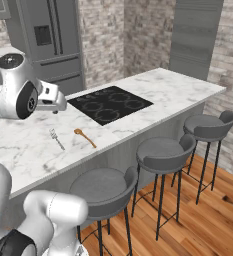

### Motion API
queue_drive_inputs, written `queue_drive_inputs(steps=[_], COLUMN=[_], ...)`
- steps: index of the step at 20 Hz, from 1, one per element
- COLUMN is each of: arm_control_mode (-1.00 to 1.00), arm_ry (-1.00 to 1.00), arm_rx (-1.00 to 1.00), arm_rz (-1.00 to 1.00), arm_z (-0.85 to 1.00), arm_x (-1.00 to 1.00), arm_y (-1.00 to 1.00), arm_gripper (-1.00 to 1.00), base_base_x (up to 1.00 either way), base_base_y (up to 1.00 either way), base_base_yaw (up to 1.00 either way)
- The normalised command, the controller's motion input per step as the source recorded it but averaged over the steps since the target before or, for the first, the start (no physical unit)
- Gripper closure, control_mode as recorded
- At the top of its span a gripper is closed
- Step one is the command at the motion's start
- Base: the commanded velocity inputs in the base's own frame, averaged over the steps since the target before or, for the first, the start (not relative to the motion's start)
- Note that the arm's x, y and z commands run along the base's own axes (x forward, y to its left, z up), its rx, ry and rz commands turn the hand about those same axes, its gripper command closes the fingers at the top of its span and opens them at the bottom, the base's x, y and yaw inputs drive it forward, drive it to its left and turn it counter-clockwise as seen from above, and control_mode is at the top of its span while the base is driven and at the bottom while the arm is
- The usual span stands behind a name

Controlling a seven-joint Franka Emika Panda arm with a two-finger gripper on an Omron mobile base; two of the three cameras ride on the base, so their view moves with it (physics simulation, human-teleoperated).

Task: Pick up the metallic utensils from the counter and place them in the open drawer. Make sure not to pick up any wooden utensils.

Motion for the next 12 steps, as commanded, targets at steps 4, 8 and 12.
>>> queue_drive_inputs(steps=[4, 8, 12], arm_control_mode=[-1.00, -1.00, -1.00], arm_ry=[0.29, 0.26, 0.18], arm_rx=[0.00, -0.06, -0.07], arm_rz=[0.14, 0.13, 0.08], arm_z=[-0.79, -0.58, -0.59], arm_x=[0.39, 0.41, 0.39], arm_y=[0.12, 0.35, 0.50], arm_gripper=[-1.00, -1.00, -1.00], base_base_x=[0.00, 0.00, 0.00], base_base_y=[0.00, 0.00, 0.00], base_base_yaw=[0.00, 0.00, 0.00])
